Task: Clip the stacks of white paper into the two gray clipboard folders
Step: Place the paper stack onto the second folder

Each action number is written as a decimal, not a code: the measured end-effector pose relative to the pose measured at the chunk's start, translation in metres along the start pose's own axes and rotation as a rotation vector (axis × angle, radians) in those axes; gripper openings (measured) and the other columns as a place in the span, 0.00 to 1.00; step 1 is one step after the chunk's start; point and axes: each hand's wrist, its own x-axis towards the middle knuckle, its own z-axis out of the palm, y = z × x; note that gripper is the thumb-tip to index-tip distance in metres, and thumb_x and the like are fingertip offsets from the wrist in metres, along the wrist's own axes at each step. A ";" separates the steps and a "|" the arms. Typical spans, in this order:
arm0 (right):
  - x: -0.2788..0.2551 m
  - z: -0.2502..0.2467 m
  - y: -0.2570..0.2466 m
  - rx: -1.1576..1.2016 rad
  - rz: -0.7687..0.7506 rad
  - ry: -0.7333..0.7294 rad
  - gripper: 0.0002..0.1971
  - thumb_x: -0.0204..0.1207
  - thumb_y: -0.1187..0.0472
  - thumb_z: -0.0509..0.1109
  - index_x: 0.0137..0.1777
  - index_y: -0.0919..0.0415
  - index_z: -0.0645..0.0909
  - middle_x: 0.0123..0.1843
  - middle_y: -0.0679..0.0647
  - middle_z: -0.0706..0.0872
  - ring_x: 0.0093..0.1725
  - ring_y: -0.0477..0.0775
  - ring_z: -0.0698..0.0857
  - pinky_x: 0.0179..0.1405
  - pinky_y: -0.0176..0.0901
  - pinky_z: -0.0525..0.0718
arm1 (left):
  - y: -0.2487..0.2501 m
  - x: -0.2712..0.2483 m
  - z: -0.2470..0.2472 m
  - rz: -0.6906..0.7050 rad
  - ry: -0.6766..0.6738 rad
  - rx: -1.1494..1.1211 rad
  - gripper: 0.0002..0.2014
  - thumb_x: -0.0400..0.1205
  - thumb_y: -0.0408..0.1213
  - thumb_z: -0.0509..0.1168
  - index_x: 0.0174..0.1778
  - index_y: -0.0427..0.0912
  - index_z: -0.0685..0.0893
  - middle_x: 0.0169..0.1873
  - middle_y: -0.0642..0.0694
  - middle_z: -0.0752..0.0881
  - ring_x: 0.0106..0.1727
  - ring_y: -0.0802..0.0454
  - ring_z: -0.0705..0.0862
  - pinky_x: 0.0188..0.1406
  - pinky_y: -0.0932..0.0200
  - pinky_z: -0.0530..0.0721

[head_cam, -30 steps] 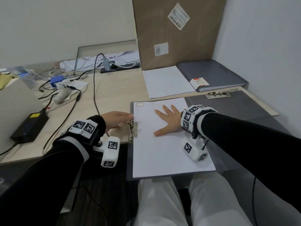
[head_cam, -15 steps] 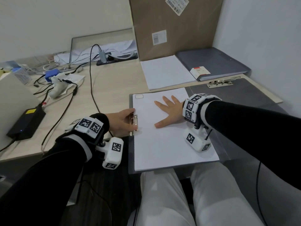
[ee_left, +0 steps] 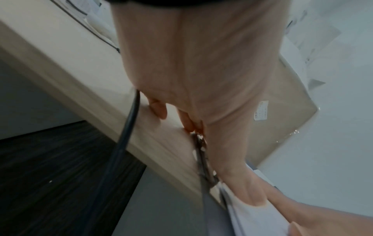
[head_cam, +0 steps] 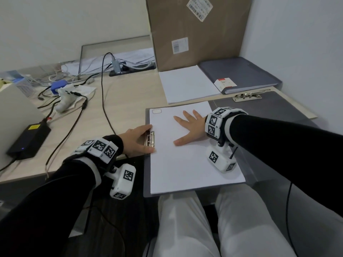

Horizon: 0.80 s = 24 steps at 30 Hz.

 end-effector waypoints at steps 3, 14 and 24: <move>0.001 0.000 0.000 0.003 -0.008 -0.001 0.55 0.60 0.19 0.57 0.80 0.35 0.30 0.84 0.46 0.29 0.83 0.62 0.30 0.78 0.71 0.36 | 0.001 0.003 -0.001 0.005 -0.013 0.005 0.47 0.74 0.50 0.72 0.84 0.48 0.51 0.82 0.48 0.61 0.82 0.49 0.60 0.81 0.55 0.58; 0.013 -0.045 0.020 0.366 -0.055 0.324 0.21 0.80 0.48 0.64 0.71 0.53 0.76 0.75 0.53 0.74 0.75 0.55 0.72 0.70 0.42 0.66 | 0.020 0.044 -0.043 -0.123 0.117 -0.273 0.22 0.82 0.46 0.63 0.71 0.42 0.76 0.62 0.46 0.82 0.58 0.50 0.80 0.44 0.62 0.79; 0.071 -0.078 0.086 0.339 0.115 0.375 0.36 0.79 0.51 0.65 0.82 0.60 0.56 0.83 0.58 0.61 0.83 0.59 0.59 0.79 0.48 0.58 | 0.071 0.147 -0.062 -0.225 0.331 -0.607 0.23 0.82 0.35 0.62 0.74 0.34 0.73 0.68 0.36 0.79 0.66 0.43 0.79 0.68 0.50 0.80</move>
